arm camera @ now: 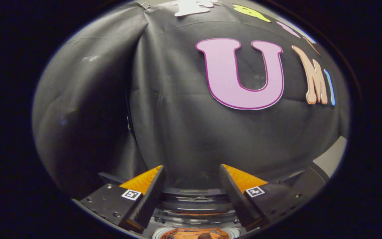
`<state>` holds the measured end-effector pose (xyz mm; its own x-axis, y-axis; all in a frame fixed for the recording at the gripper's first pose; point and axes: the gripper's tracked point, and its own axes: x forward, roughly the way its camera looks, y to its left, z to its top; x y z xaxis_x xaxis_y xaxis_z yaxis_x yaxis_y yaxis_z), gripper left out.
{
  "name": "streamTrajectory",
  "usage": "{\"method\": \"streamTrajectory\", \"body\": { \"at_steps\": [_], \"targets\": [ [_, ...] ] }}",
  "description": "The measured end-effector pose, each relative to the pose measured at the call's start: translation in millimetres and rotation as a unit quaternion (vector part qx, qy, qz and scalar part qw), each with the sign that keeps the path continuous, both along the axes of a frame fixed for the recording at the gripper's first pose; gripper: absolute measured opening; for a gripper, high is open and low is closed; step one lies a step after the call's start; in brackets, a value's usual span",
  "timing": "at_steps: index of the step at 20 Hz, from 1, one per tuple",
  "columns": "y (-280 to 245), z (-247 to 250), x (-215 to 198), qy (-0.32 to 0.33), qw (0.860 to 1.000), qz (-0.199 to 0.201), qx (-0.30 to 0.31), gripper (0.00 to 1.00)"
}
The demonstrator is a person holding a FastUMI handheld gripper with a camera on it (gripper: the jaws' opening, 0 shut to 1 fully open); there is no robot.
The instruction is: Put the clothes into the washing machine and then close the washing machine lid.
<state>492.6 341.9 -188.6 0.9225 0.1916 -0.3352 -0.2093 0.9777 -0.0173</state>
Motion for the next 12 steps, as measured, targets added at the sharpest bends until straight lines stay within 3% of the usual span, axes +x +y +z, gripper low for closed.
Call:
{"method": "streamTrajectory", "body": {
  "at_steps": [8,12],
  "targets": [
    [-0.1,5.0,3.6,-0.053,0.999,-0.004,0.007,0.98],
    [-0.8,5.3,2.9,-0.061,0.997,0.016,-0.049,0.99]
  ]
}}
